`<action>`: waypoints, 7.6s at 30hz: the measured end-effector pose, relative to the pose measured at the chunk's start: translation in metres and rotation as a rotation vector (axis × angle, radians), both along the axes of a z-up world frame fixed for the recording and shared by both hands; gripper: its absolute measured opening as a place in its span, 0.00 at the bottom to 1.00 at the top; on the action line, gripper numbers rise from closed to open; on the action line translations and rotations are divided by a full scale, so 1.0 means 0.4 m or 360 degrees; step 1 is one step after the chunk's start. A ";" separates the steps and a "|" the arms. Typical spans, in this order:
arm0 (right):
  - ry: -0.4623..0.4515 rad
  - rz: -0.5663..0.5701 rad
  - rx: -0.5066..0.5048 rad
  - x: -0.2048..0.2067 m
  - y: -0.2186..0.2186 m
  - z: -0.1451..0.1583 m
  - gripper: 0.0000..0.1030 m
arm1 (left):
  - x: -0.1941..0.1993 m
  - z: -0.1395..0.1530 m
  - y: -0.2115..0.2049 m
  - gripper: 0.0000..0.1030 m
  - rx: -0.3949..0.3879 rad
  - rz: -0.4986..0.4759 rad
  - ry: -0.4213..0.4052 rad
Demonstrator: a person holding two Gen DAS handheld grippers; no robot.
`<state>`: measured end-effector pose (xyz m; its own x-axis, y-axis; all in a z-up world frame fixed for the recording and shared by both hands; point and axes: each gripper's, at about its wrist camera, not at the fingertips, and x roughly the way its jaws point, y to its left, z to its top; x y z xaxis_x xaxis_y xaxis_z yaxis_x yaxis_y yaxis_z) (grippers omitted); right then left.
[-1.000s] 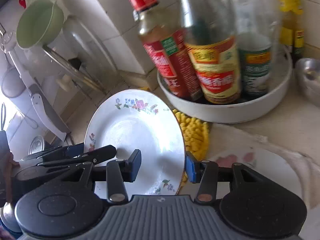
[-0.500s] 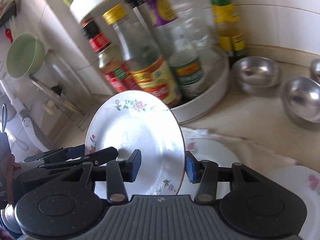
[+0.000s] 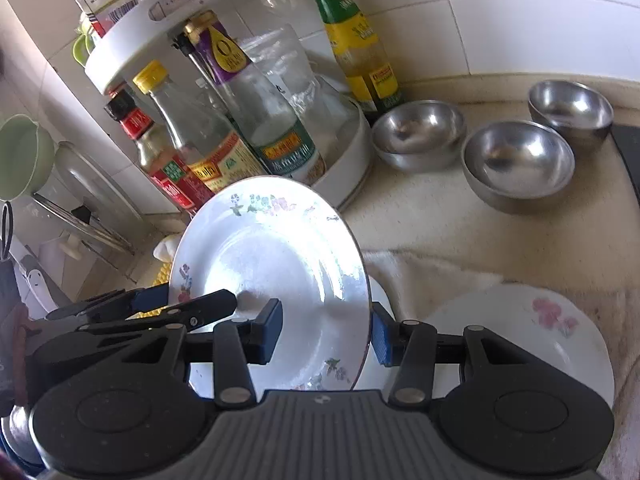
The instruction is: Organize plates and bowls
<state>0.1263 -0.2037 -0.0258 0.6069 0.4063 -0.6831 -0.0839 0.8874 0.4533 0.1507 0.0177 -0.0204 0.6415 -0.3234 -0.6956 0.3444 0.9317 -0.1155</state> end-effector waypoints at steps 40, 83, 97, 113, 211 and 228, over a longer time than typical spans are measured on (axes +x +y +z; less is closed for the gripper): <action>0.0167 -0.0046 -0.0130 0.095 0.031 -0.118 0.65 | 0.042 -0.123 0.016 0.60 0.0038 0.0039 0.0193; 0.0013 -0.0146 -0.0105 -0.101 -0.266 -0.078 0.67 | -0.123 -0.078 -0.308 0.73 0.0097 -0.0155 0.0072; 0.0103 -0.0002 -0.0218 -0.070 -0.291 -0.106 0.67 | -0.220 -0.134 -0.317 0.75 -0.0056 -0.0089 0.0287; 0.0111 0.0029 -0.0209 -0.067 -0.318 -0.113 0.68 | -0.184 -0.188 -0.334 0.77 -0.0141 0.0034 0.0390; 0.0018 0.0019 -0.0154 -0.068 -0.360 -0.009 0.68 | -0.109 -0.037 -0.374 0.72 -0.0070 -0.0100 -0.0004; -0.0037 0.0063 -0.0125 0.000 -0.205 0.053 0.68 | -0.055 0.028 -0.228 0.73 -0.0071 -0.0052 -0.0102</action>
